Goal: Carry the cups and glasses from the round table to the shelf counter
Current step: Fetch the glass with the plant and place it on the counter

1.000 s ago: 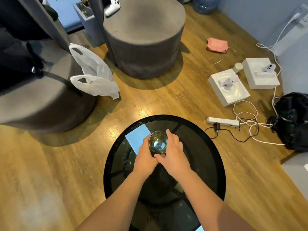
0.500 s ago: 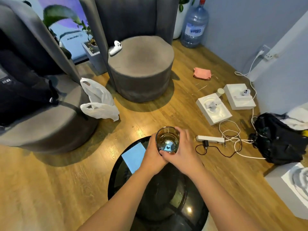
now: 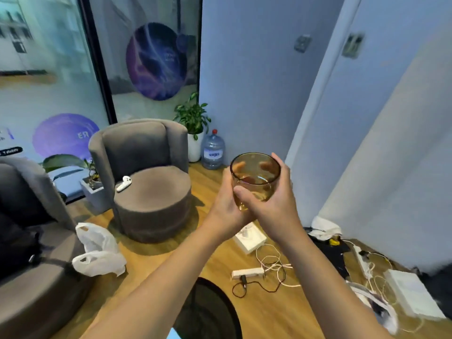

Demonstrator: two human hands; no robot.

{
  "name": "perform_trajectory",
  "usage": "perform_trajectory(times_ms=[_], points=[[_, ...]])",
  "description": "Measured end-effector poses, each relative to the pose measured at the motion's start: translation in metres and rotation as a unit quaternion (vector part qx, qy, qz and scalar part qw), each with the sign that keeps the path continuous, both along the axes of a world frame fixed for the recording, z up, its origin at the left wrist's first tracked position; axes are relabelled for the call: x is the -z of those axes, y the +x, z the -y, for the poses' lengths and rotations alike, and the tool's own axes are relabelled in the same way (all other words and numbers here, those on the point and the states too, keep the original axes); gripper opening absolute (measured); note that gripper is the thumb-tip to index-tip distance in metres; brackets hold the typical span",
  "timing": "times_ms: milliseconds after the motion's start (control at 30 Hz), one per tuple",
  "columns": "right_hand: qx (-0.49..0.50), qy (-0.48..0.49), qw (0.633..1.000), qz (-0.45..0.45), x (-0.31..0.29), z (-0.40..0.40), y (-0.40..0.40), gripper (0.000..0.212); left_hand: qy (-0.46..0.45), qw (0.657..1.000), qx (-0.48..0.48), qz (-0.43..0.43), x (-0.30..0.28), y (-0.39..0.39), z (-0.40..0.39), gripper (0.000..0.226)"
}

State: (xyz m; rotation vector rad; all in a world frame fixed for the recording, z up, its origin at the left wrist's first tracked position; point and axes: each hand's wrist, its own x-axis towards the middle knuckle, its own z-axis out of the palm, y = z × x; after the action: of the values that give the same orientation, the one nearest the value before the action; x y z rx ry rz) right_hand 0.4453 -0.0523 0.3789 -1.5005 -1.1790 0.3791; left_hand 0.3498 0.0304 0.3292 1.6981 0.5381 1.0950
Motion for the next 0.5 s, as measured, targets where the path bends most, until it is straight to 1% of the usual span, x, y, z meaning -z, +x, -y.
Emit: perform_trajectory(times_ms=[100, 167, 233, 300, 333, 433, 500], points=[[-0.017, 0.022, 0.999, 0.042, -0.066, 0.052, 0.024, 0.103, 0.051, 0.998, 0.046, 0.001, -0.070, 0.015, 0.040, 0.090], [-0.019, 0.038, 0.997, 0.060, -0.103, 0.088, 0.040, 0.101, 0.075, 0.994, 0.075, 0.006, -0.111, 0.024, 0.071, 0.086], [-0.024, 0.050, 0.996, 0.064, -0.128, 0.117, 0.053, 0.102, 0.080, 0.992, 0.094, 0.009, -0.140, 0.034, 0.097, 0.084], [-0.019, 0.057, 0.997, 0.056, -0.142, 0.143, 0.059, 0.104, 0.087, 0.991, 0.103, 0.008, -0.156, 0.043, 0.121, 0.084], [-0.011, 0.060, 0.997, 0.051, -0.145, 0.156, 0.062, 0.101, 0.088, 0.990, 0.110, 0.006, -0.161, 0.047, 0.133, 0.082], [0.005, 0.052, 0.998, 0.019, -0.141, 0.186, 0.067, 0.077, 0.075, 0.988, 0.131, 0.004, -0.156, 0.058, 0.166, 0.074], [0.017, 0.037, 0.999, -0.014, -0.134, 0.204, 0.071, 0.071, 0.057, 0.987, 0.152, 0.007, -0.144, 0.066, 0.185, 0.073]])
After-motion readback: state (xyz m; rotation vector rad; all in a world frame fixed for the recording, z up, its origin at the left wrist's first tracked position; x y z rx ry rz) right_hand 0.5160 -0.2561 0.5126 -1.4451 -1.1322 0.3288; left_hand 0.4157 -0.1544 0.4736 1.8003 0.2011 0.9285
